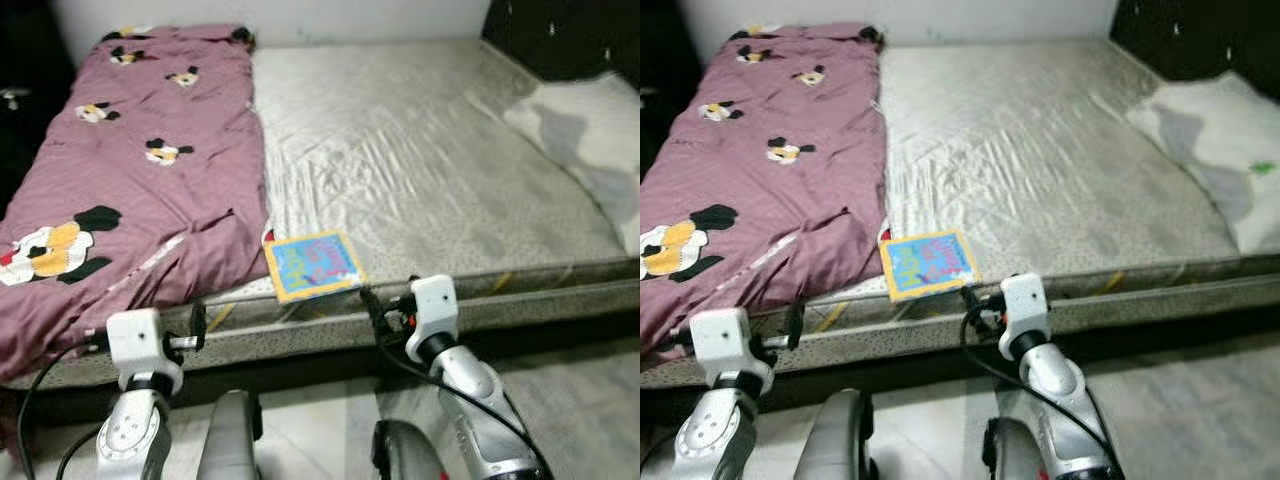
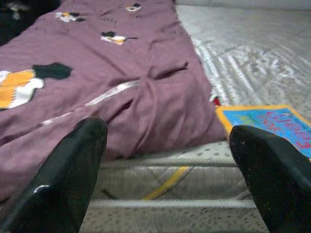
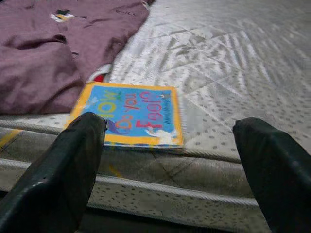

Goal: Clean up the room

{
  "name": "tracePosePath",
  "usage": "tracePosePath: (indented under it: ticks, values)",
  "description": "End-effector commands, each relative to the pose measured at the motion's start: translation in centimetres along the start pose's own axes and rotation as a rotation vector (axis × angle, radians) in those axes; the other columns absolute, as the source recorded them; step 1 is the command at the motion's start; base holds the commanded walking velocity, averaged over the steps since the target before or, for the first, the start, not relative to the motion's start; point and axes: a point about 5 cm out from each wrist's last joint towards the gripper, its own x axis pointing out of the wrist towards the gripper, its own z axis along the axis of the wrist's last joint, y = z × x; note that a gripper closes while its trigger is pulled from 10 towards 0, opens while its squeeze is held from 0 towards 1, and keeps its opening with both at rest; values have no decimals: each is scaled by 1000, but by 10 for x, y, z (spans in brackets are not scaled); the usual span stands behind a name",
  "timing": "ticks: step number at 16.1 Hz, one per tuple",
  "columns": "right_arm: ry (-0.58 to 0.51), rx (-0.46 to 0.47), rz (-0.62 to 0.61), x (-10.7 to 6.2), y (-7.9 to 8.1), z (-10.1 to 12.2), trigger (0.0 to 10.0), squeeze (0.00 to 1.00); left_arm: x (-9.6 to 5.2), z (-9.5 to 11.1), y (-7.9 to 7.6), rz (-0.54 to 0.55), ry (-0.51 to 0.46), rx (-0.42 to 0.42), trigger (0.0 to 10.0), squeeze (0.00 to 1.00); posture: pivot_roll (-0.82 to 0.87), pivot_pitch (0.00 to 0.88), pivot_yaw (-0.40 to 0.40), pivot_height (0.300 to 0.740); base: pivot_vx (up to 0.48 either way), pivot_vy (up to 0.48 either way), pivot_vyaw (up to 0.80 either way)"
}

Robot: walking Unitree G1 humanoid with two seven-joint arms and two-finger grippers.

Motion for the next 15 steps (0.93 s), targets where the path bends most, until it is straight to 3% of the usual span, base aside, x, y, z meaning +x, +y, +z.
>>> tracePosePath:
  ticks: [1,15]
  values:
    - [-12,-10,8,2,0,4,10000,0,1,2,-2,-6,-8,5,10000,0,7,104,-13,606,0,0,0]
    - [-16,-21,10,5,1,4,10000,0,2,3,-2,-8,-9,7,10000,0,7,118,-11,606,355,0,0]
